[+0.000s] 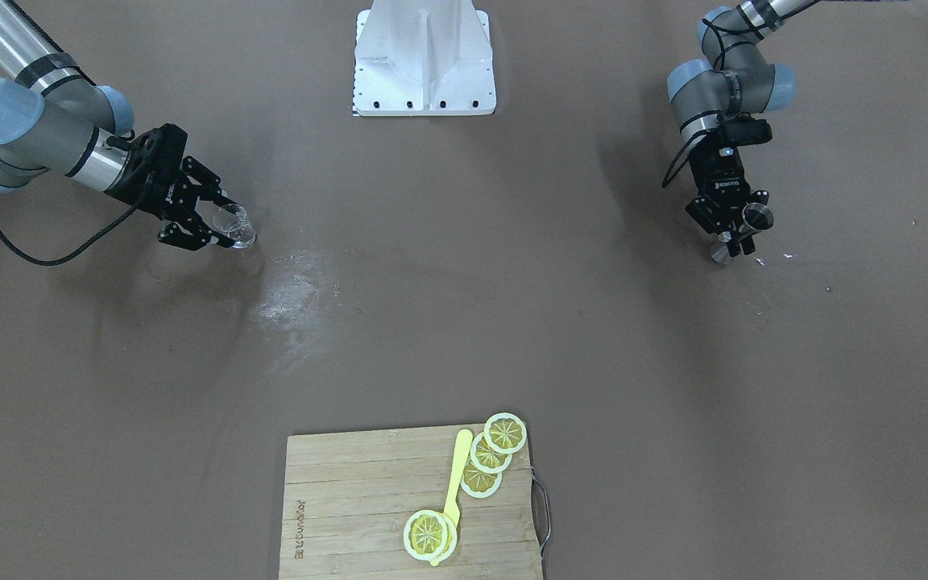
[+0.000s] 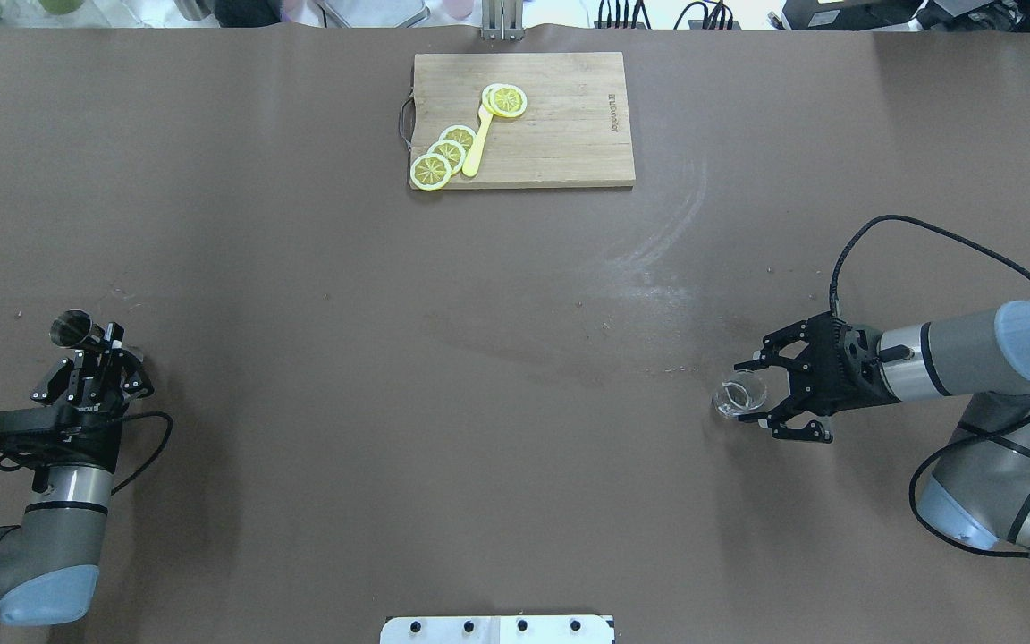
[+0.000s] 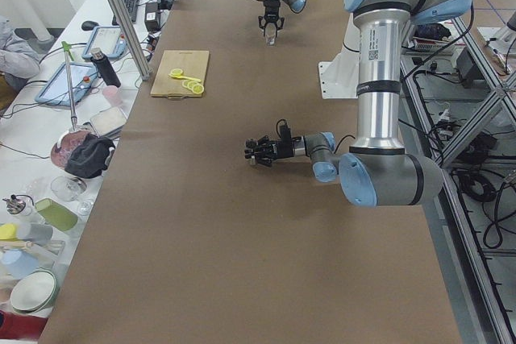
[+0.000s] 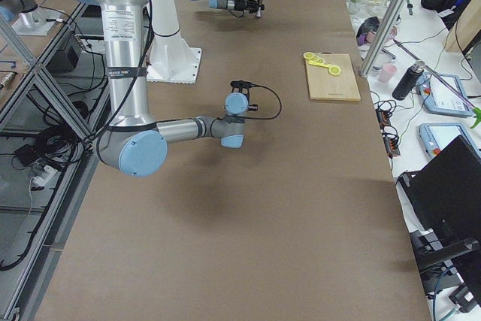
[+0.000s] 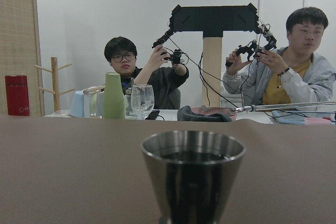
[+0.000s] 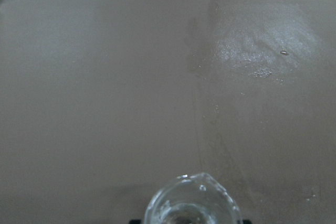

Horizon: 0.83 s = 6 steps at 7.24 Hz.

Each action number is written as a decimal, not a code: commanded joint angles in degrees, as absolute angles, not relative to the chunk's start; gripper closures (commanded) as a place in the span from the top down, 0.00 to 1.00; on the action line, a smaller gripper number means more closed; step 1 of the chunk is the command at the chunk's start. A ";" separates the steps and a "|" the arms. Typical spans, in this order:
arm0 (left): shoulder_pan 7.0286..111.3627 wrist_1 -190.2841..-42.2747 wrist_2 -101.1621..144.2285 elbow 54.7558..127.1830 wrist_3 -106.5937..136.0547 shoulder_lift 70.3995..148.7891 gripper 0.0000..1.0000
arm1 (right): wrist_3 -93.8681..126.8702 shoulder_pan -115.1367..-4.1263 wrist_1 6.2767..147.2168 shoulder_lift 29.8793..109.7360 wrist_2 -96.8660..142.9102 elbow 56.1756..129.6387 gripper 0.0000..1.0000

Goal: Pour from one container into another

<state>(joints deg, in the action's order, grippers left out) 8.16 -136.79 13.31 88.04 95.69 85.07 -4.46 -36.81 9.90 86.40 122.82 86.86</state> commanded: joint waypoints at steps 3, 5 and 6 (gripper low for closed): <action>7.65 -136.76 13.45 87.89 96.42 85.17 0.85 | -4.04 -38.67 9.84 86.22 123.22 86.57 1.00; 7.65 -136.67 14.15 88.41 96.24 85.08 0.98 | -3.96 -38.58 9.84 87.01 123.22 86.57 1.00; 7.56 -136.50 13.54 89.29 96.07 84.82 0.98 | -3.96 -38.06 9.84 88.84 123.48 87.01 1.00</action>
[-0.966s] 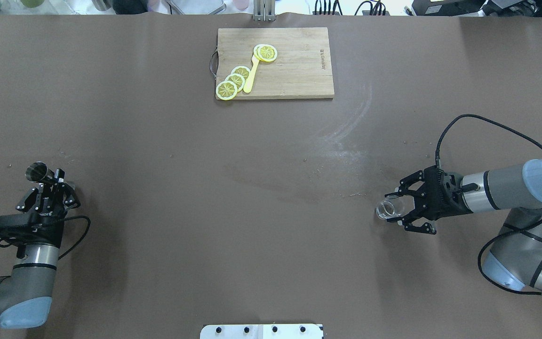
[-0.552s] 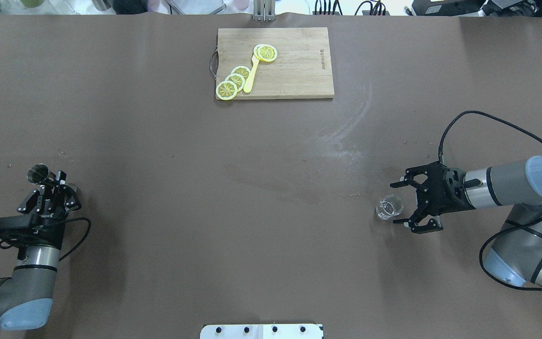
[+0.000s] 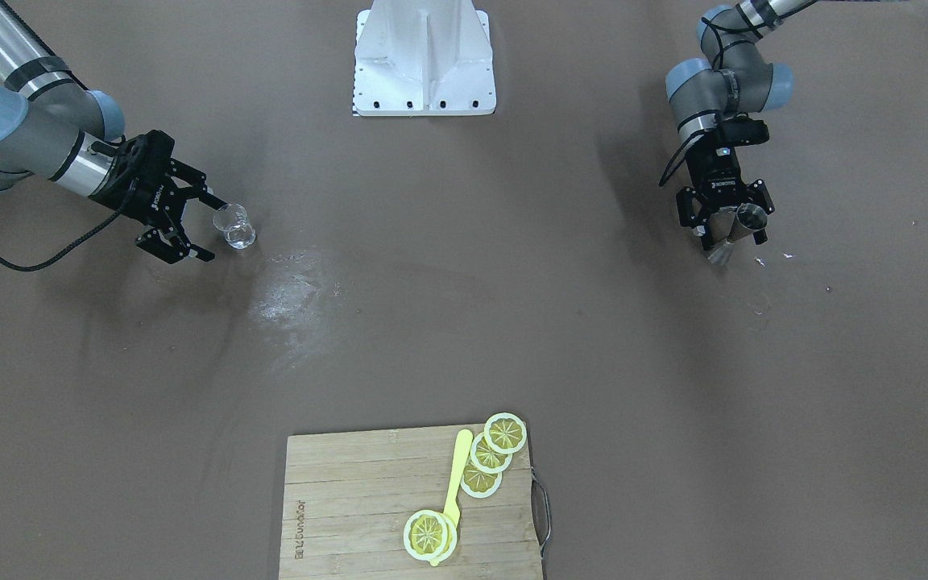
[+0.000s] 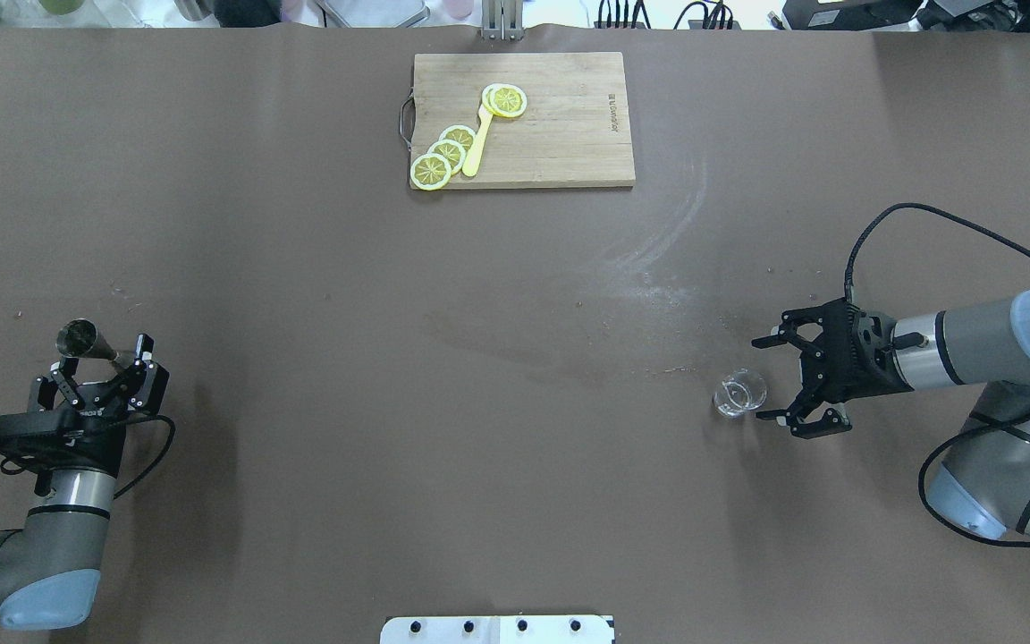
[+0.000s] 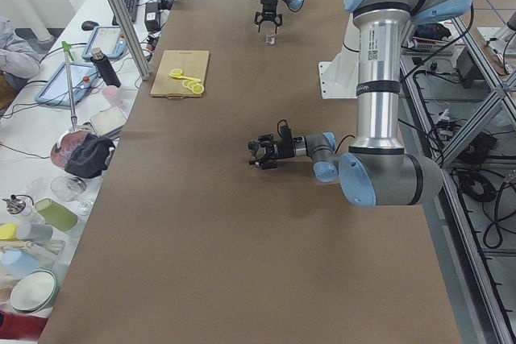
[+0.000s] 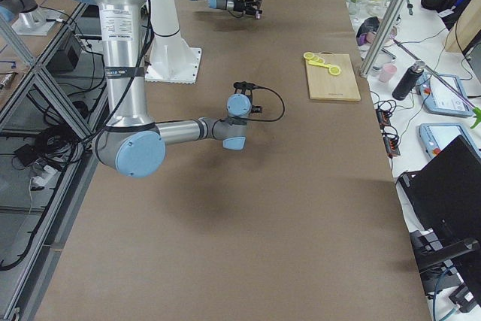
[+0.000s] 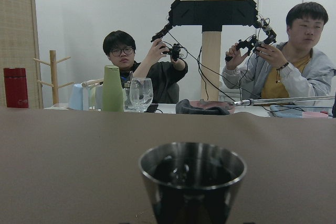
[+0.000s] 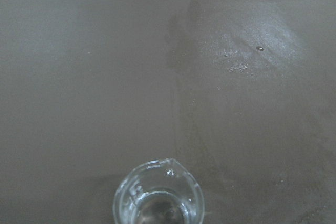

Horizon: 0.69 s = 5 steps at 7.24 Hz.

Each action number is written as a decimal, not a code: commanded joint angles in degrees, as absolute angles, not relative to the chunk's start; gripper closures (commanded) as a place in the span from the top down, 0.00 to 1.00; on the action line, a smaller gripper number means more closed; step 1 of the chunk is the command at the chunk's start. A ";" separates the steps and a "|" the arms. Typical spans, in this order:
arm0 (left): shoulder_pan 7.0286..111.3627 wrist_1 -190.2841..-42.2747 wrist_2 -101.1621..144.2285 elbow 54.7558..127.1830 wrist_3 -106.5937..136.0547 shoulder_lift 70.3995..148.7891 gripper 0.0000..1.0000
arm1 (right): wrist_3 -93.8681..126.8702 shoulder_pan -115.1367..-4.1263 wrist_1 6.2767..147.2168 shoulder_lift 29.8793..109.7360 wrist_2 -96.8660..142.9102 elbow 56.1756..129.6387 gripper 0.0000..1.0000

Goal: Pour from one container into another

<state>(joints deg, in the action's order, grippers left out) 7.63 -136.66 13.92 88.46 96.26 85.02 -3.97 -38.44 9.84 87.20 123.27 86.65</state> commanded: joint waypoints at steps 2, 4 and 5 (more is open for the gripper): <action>7.56 -132.58 13.36 95.51 95.98 79.31 0.98 | -3.87 -39.62 9.84 90.53 126.10 87.63 1.00; 7.56 -132.19 13.36 100.61 95.98 77.43 0.98 | -3.61 -48.11 11.41 90.96 130.06 87.28 1.00; 7.56 -131.84 13.36 103.77 95.80 76.82 0.98 | -3.69 -53.12 15.25 91.05 131.91 87.45 1.00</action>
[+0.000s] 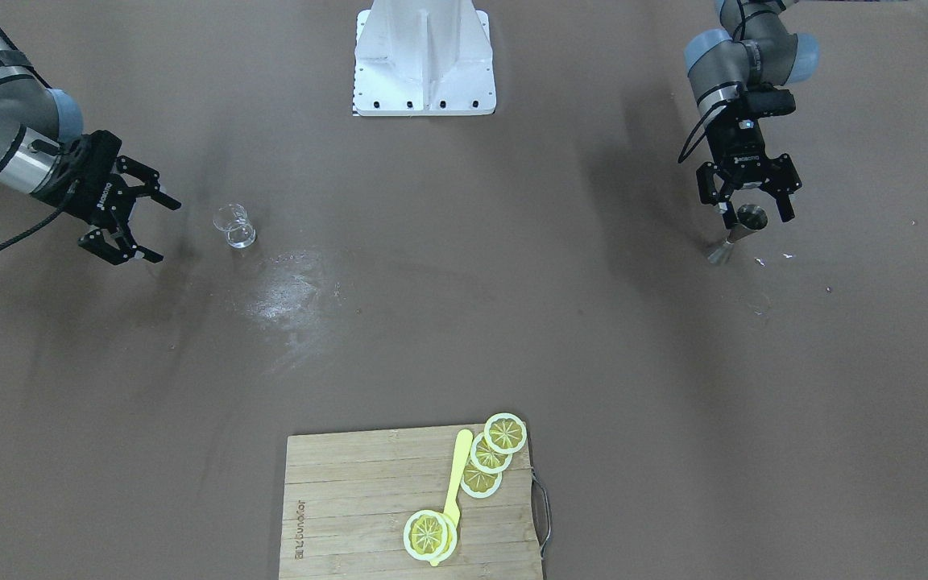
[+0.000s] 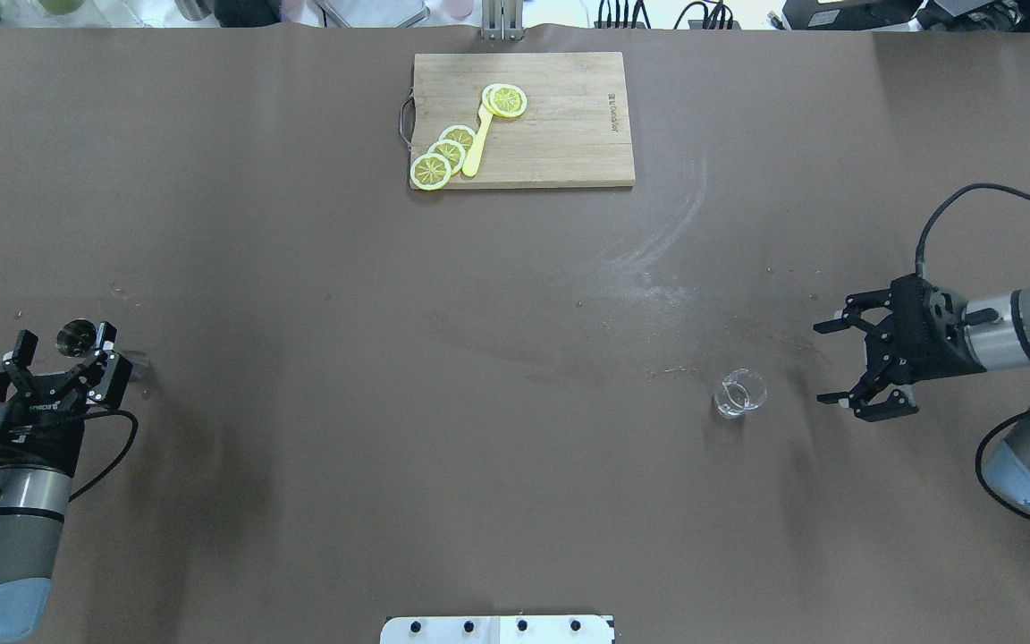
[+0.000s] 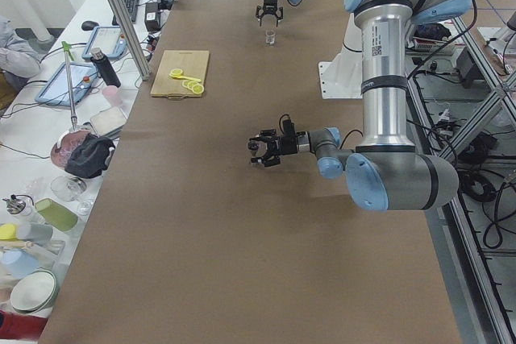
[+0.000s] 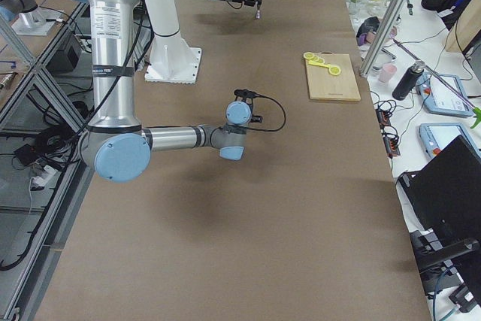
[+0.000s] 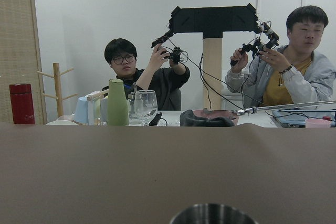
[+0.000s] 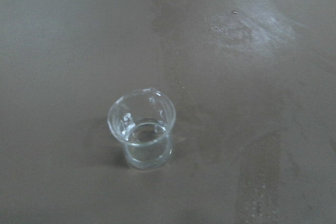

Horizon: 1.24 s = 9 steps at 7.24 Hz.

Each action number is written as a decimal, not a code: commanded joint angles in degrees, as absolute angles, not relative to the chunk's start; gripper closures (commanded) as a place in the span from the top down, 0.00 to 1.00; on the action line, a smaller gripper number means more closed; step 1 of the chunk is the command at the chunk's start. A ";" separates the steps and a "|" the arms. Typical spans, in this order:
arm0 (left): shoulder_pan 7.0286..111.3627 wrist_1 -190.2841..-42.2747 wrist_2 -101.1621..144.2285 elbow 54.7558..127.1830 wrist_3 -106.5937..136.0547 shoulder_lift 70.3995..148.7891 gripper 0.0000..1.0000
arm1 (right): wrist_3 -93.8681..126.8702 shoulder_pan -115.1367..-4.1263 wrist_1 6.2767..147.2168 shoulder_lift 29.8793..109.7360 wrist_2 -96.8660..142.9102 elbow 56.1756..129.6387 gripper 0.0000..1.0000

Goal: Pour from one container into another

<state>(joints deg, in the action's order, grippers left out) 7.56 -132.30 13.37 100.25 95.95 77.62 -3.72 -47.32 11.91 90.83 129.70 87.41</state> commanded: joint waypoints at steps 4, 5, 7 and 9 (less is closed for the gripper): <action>8.69 -128.50 24.47 116.19 90.48 69.08 0.98 | -3.60 -63.00 35.90 86.76 133.15 88.06 1.00; 13.40 -128.84 31.05 117.93 78.69 71.17 0.98 | -3.60 -64.32 39.51 86.49 133.07 87.89 1.00; 27.09 -136.20 50.09 117.86 60.47 79.51 0.98 | -3.69 -67.83 48.55 83.87 133.24 87.98 1.00; 39.93 -137.29 70.04 114.03 53.10 88.80 0.98 | -3.69 -70.13 56.66 82.35 132.28 87.98 1.00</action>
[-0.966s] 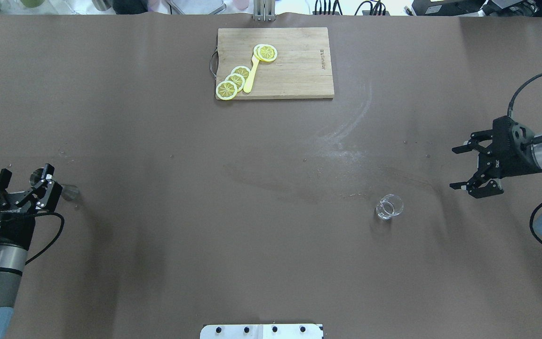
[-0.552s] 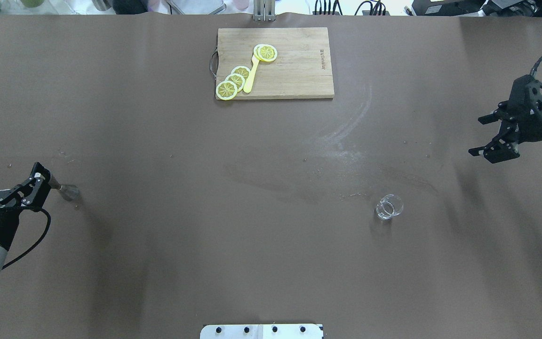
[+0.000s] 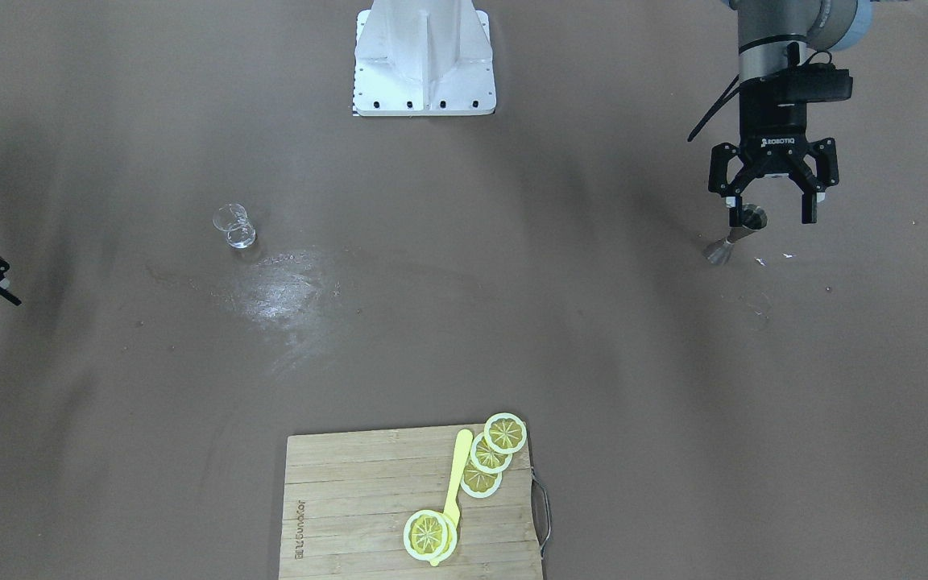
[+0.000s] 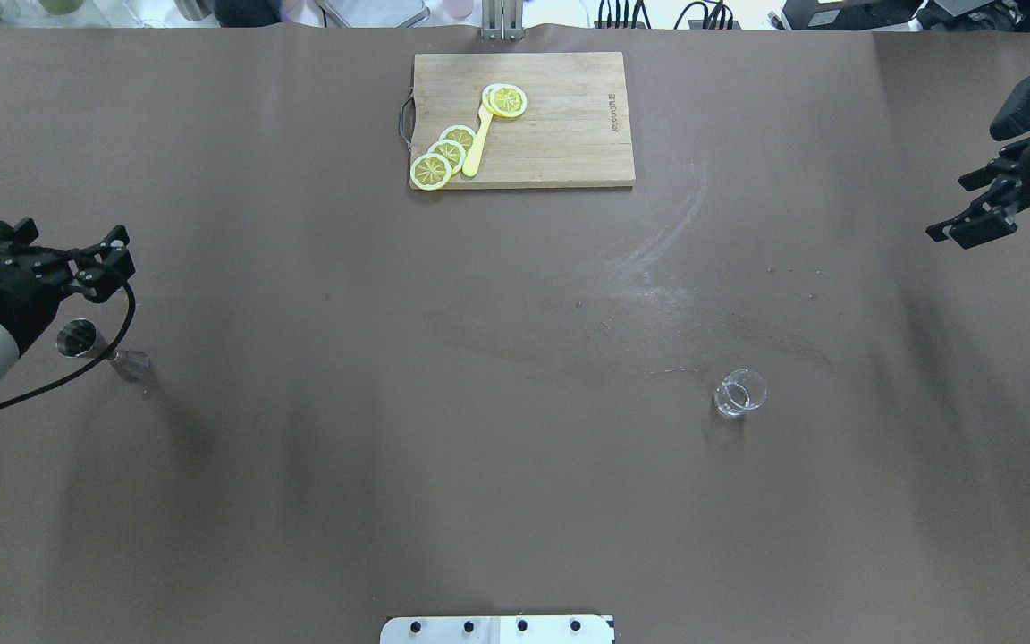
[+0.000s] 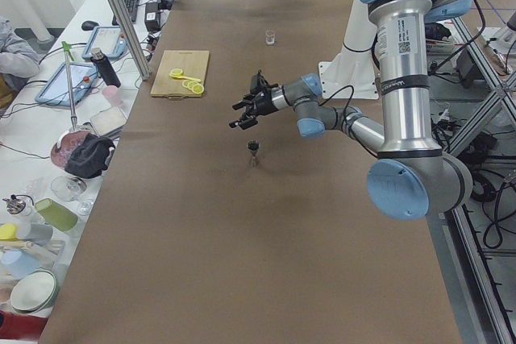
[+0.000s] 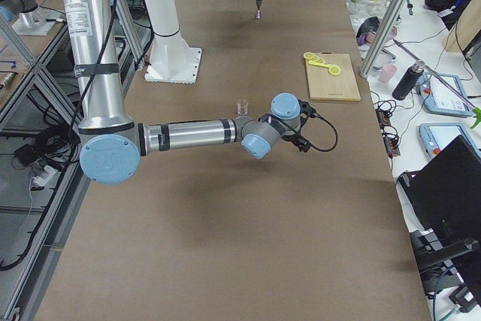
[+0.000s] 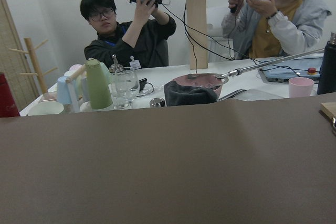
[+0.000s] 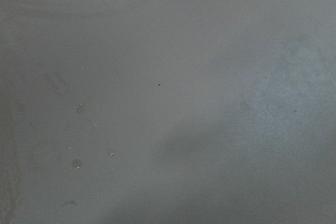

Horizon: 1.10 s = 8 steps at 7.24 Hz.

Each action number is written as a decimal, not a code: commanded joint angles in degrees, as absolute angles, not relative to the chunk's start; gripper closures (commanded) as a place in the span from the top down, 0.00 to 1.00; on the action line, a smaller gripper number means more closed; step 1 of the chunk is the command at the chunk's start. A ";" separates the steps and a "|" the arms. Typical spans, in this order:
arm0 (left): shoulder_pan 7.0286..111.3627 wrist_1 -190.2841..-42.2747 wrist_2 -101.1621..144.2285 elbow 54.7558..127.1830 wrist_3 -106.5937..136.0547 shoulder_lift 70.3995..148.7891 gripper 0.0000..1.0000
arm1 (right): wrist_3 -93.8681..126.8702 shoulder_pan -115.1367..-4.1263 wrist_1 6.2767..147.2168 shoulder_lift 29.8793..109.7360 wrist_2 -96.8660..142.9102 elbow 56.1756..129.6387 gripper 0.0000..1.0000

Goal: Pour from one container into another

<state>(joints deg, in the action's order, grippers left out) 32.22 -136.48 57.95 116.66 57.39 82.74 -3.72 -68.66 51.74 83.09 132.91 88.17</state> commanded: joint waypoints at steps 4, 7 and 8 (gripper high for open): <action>66.39 -131.45 113.39 99.87 53.00 96.33 0.98 | -4.39 -77.50 76.24 82.88 131.30 89.21 1.00; 76.42 -112.84 129.04 92.31 53.00 96.33 0.98 | -4.22 -83.57 96.85 84.02 133.14 93.40 1.00; 78.20 -109.46 131.29 90.55 52.82 96.33 0.98 | -3.61 -83.76 104.95 84.02 133.68 95.95 1.00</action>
<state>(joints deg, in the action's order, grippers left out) 74.76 -115.73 125.98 93.43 52.98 96.31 -4.13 -82.64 94.96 83.84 132.70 93.06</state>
